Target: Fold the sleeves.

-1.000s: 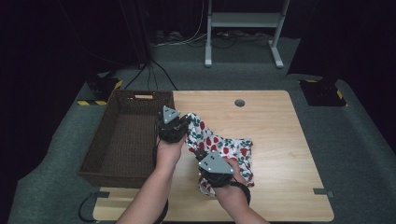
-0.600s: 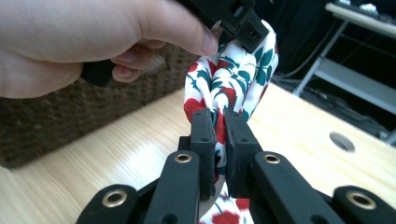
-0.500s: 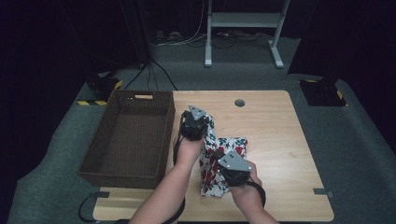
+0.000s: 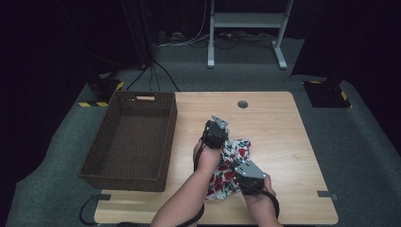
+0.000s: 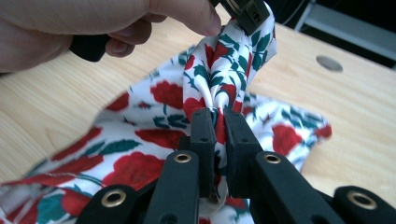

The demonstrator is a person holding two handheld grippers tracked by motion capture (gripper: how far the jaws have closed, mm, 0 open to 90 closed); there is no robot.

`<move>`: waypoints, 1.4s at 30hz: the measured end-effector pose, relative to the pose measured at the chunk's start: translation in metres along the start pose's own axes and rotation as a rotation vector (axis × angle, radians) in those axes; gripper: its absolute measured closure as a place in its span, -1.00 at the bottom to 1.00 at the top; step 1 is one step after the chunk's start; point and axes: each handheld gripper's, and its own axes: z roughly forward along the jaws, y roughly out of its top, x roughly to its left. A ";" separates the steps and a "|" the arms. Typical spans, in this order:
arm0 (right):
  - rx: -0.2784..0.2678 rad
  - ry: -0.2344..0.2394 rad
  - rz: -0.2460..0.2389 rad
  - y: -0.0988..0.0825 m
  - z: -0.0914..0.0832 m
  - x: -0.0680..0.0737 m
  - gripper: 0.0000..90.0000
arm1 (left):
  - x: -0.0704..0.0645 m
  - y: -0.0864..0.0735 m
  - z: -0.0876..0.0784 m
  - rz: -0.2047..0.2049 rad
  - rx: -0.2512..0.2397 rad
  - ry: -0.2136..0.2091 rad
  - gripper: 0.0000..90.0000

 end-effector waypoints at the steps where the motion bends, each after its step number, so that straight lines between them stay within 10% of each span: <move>1: 0.008 -0.002 0.002 -0.003 0.000 -0.001 0.87 | -0.003 -0.001 0.003 0.005 0.008 -0.004 0.83; 20: 0.080 -0.014 0.047 -0.038 -0.011 -0.022 0.48 | -0.037 -0.002 0.027 0.032 0.032 -0.064 0.66; 31: 0.066 -0.022 0.106 -0.043 -0.022 -0.040 0.13 | -0.058 0.010 0.020 0.049 -0.054 -0.125 -0.16; 42: 0.067 0.012 0.138 -0.045 -0.024 -0.047 -0.27 | -0.047 0.016 -0.008 -0.009 -0.139 -0.188 -0.51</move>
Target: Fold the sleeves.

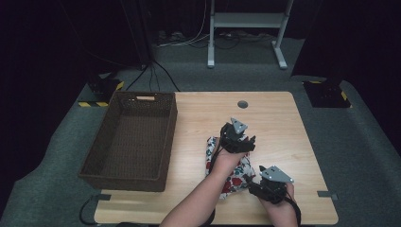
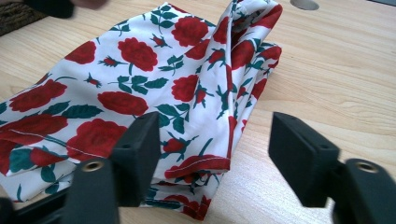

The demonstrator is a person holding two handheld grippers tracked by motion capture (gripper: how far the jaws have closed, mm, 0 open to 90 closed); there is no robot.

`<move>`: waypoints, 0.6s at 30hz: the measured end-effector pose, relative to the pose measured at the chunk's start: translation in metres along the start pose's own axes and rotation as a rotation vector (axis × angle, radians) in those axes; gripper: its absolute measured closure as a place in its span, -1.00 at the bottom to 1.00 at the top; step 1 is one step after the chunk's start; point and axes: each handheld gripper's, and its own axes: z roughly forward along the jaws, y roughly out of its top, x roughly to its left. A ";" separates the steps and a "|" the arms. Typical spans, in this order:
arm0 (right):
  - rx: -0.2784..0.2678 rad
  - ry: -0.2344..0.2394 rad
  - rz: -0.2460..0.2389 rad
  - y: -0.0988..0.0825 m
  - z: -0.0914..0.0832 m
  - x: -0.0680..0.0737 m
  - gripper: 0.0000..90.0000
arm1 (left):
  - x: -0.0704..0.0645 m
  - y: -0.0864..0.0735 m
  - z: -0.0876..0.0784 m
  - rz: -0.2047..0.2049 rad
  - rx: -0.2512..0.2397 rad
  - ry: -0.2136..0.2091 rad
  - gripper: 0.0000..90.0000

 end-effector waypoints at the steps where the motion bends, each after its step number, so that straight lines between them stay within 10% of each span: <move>1: 0.002 -0.001 0.001 0.000 0.000 -0.001 -0.30 | 0.002 0.000 -0.003 -0.002 -0.005 -0.005 -0.51; 18: 0.044 -0.074 -0.002 -0.005 -0.011 -0.031 -0.32 | 0.034 -0.047 -0.049 0.005 0.026 -0.005 -0.34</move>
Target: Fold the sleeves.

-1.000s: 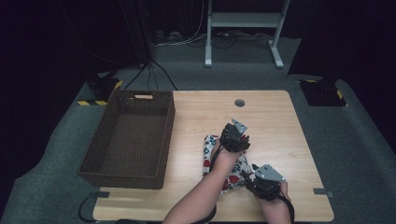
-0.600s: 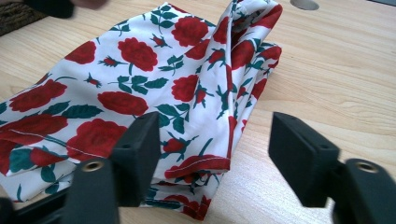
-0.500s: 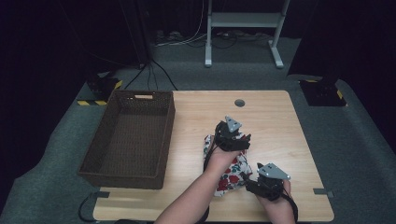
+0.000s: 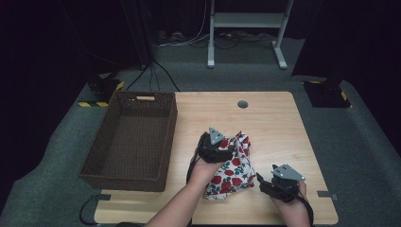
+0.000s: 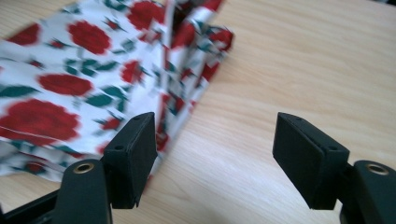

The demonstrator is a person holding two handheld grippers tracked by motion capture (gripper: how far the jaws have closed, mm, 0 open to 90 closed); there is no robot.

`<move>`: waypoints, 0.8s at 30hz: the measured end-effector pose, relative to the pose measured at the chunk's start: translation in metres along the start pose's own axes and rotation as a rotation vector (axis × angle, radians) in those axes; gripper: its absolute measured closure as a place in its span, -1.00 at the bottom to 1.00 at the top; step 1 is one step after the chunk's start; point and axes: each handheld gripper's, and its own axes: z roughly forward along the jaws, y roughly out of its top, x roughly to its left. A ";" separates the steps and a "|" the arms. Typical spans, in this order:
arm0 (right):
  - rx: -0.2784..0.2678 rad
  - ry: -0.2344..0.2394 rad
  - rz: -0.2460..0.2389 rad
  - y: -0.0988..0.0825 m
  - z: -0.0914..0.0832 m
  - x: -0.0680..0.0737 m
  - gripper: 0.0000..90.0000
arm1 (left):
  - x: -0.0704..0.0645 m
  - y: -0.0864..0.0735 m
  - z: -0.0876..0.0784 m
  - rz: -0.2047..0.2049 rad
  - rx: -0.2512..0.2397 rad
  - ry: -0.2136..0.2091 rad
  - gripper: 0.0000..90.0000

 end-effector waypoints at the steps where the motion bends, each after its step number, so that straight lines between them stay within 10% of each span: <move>1: 0.007 -0.004 0.008 -0.003 0.001 -0.003 -0.32 | -0.001 -0.006 -0.002 0.009 0.008 -0.005 -0.31; 12: 0.063 -0.028 0.056 -0.022 0.012 -0.016 -0.32 | -0.032 -0.062 0.001 0.081 0.116 -0.014 -0.15; 24: 0.133 -0.009 0.067 -0.033 0.024 -0.017 -0.35 | -0.034 -0.082 0.015 0.107 0.174 -0.025 -0.15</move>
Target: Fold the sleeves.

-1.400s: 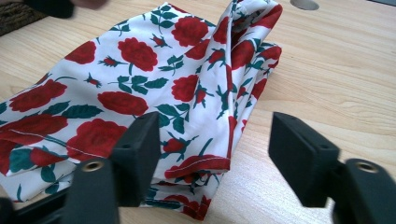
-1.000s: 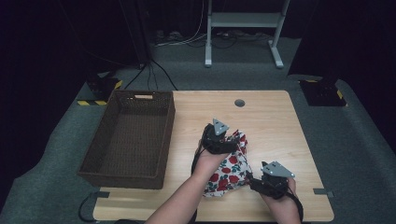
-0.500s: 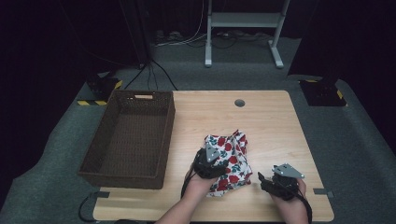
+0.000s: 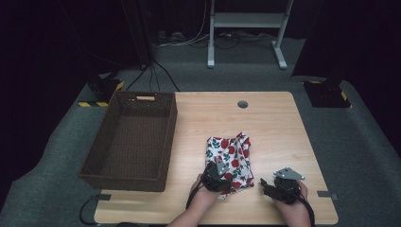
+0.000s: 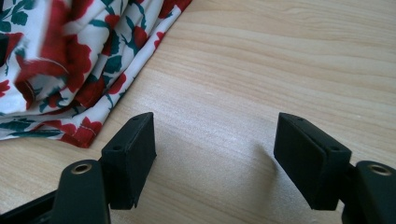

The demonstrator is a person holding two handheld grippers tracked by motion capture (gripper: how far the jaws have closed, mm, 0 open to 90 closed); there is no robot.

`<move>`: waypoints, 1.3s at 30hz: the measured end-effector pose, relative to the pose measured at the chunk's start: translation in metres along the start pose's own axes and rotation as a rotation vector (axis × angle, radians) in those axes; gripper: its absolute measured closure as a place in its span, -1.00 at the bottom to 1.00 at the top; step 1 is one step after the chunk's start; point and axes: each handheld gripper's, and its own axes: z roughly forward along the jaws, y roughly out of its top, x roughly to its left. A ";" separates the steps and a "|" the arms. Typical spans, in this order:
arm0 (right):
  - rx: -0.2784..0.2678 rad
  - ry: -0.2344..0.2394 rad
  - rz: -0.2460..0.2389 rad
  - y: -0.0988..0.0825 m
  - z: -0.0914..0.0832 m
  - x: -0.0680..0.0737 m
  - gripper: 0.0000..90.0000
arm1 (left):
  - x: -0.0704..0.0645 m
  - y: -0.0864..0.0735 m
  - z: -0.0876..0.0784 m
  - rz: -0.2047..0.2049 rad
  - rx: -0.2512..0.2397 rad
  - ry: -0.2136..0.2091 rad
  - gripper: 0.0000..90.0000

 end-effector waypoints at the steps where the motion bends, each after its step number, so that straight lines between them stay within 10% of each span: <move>1: 0.001 0.002 0.000 0.000 0.000 0.000 -0.36 | 0.001 0.000 0.000 0.002 -0.001 0.000 -0.15; 26: -0.013 0.042 0.024 -0.005 0.003 0.000 -0.60 | 0.058 -0.003 -0.024 -0.010 0.011 0.127 -0.11; 32: -0.013 0.042 0.024 -0.005 0.003 0.000 -0.60 | 0.042 0.015 -0.033 -0.079 -0.084 0.043 -0.08; 39: -0.013 0.044 0.022 -0.005 0.003 0.001 -0.61 | 0.019 0.016 -0.014 -0.094 -0.071 0.010 -0.11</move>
